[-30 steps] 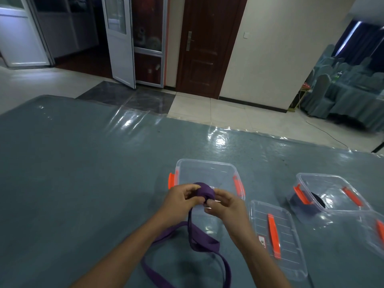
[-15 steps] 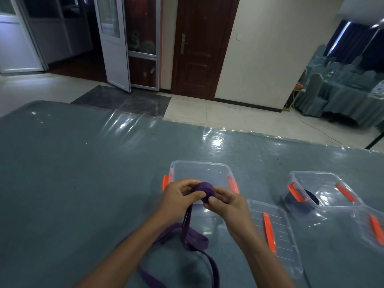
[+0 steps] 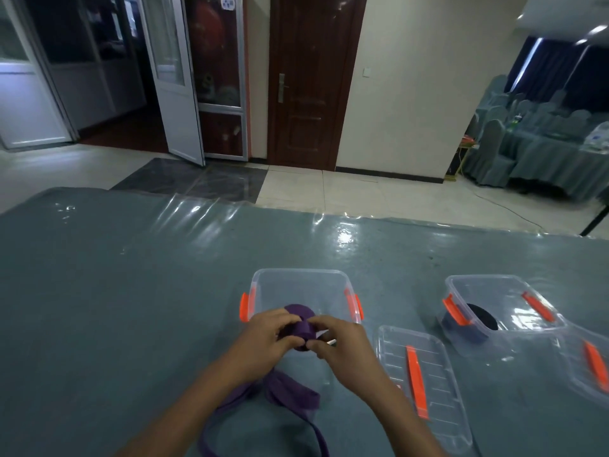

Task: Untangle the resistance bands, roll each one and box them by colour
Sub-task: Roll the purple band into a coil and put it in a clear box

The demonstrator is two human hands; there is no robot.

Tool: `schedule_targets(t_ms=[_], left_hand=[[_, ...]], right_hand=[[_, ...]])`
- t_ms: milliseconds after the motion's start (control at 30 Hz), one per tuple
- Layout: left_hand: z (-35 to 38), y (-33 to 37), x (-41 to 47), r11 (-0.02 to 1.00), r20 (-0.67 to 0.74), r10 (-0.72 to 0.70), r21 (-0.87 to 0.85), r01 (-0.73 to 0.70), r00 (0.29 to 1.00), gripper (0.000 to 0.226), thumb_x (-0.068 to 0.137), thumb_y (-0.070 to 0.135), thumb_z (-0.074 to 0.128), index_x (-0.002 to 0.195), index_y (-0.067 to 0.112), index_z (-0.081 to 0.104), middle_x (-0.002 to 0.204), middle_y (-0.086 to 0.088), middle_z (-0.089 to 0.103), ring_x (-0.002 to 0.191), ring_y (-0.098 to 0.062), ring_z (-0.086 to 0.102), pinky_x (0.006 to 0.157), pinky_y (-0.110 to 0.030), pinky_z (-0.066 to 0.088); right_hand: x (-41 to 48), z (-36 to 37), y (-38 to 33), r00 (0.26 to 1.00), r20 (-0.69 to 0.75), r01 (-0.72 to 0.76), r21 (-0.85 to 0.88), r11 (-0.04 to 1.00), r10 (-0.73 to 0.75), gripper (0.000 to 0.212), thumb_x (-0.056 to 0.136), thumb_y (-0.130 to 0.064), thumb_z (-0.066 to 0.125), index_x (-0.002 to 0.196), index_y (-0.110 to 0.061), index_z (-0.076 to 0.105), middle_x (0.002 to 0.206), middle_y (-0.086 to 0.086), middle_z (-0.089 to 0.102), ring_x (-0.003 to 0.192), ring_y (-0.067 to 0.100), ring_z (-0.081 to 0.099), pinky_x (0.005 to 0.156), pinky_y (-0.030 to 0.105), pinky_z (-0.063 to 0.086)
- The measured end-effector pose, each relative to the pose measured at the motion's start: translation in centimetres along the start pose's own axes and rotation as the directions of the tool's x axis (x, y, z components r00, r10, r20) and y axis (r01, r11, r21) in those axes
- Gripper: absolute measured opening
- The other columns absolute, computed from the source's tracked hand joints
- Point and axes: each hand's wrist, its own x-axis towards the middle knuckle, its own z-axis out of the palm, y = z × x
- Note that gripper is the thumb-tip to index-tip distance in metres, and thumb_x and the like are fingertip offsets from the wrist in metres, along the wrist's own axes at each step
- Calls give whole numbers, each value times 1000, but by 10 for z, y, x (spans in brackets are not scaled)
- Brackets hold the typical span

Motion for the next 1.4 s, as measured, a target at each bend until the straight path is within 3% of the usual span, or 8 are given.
schedule_targets(t_ms=[167, 300, 633, 700, 833, 1000, 1233, 1400], left_hand=[[6, 25, 12, 999, 58, 5, 49, -8, 998, 23, 83, 30, 75, 104, 22, 74, 90, 17, 63, 86, -1, 59, 82, -25, 50], [17, 43, 19, 972, -64, -151, -193, 136, 986, 33, 72, 20, 83, 105, 23, 78, 95, 17, 73, 93, -6, 70, 88, -25, 56], [28, 73, 30, 909, -173, -268, -371, 190, 948, 33, 79, -10, 77, 96, 18, 77, 93, 1, 80, 86, -12, 76, 77, -16, 55], [27, 79, 29, 943, -184, -223, -291, 164, 957, 36, 80, -9, 77, 95, 23, 76, 92, 4, 79, 85, -10, 75, 78, -17, 55], [20, 83, 26, 999, -130, -8, 32, 12, 991, 24, 81, 5, 79, 102, 17, 77, 90, 7, 76, 84, -8, 71, 81, -26, 56], [24, 95, 25, 991, -56, 52, 125, -45, 997, 24, 81, 27, 76, 105, 28, 74, 88, 6, 73, 83, -15, 69, 81, -41, 56], [37, 112, 29, 964, -157, -115, -257, 72, 981, 35, 82, 11, 81, 111, 30, 74, 101, 6, 79, 95, -14, 75, 84, -23, 58], [33, 115, 33, 976, -190, -135, -194, 97, 973, 31, 85, -4, 75, 109, 15, 74, 96, 7, 78, 87, -11, 75, 79, -20, 56]], right_hand=[[-4, -21, 13, 1000, 29, -12, 155, 988, 7, 27, 82, -9, 76, 106, -23, 75, 94, -7, 75, 85, 13, 71, 82, 30, 57], [-8, -29, 24, 994, -80, -40, 426, 904, 81, 33, 79, 10, 71, 103, -13, 74, 87, 9, 76, 81, 31, 72, 78, 38, 59], [-15, -26, 29, 977, -25, -38, 956, 291, 211, 28, 87, 17, 61, 112, 5, 66, 102, 23, 75, 92, 31, 74, 75, 32, 61], [-20, -32, 30, 982, -49, -25, 923, 383, 184, 30, 86, 15, 64, 113, 3, 66, 100, 18, 77, 91, 29, 74, 75, 33, 61], [-24, -54, 36, 986, -159, 48, 531, 846, 44, 37, 82, 1, 77, 115, -15, 71, 95, -2, 77, 86, 15, 72, 80, 35, 60], [-31, -73, 32, 990, -129, 100, 371, 923, -56, 27, 82, 0, 75, 100, -20, 73, 85, -5, 74, 77, 11, 69, 78, 30, 58], [-31, -78, 32, 977, -173, 90, 864, 496, 123, 27, 89, 13, 63, 109, -4, 70, 98, 15, 77, 92, 31, 75, 78, 34, 61], [-34, -63, 31, 989, -62, 17, 948, 319, 133, 24, 92, 9, 62, 114, 0, 65, 107, 21, 74, 98, 34, 73, 81, 34, 60]])
